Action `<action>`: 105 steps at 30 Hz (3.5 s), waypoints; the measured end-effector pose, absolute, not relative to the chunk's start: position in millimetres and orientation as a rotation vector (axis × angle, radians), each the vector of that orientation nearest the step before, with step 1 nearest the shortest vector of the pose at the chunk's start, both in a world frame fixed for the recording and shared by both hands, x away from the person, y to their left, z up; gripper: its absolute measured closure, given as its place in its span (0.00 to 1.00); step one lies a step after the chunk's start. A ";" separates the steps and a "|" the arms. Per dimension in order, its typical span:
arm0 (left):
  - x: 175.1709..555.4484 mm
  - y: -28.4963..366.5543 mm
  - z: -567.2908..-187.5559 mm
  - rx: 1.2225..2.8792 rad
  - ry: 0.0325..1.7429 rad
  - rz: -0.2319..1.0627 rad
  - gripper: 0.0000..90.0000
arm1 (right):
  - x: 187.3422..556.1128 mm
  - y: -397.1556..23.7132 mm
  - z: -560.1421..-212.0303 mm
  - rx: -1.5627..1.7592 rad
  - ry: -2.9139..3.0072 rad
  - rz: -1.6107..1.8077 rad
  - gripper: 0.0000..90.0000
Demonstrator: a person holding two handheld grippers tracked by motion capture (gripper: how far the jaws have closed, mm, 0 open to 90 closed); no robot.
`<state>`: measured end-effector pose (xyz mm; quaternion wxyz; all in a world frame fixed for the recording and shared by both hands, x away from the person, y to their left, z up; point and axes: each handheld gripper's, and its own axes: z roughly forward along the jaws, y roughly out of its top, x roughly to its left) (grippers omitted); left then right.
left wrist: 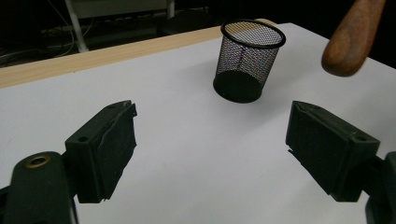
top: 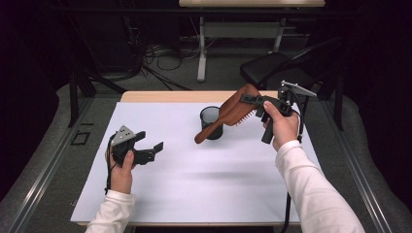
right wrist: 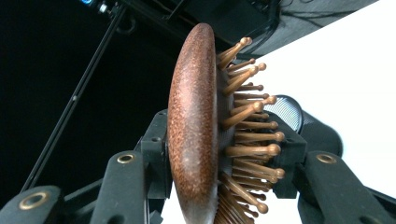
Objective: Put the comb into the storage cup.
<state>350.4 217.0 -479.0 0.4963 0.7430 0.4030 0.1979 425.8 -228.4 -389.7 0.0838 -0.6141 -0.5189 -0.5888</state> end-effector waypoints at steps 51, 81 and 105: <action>352.4 219.1 -480.1 1.799 0.980 0.474 0.18 | 457.3 -212.9 -364.9 -2.213 -1.627 -1.894 0.57; 352.8 219.6 -480.1 1.797 0.977 0.471 0.18 | 463.3 -202.9 -385.3 -2.279 -1.626 -1.909 0.57; 354.3 220.3 -481.4 1.793 0.983 0.467 0.18 | 474.0 -183.4 -418.9 -2.290 -1.672 -1.849 0.57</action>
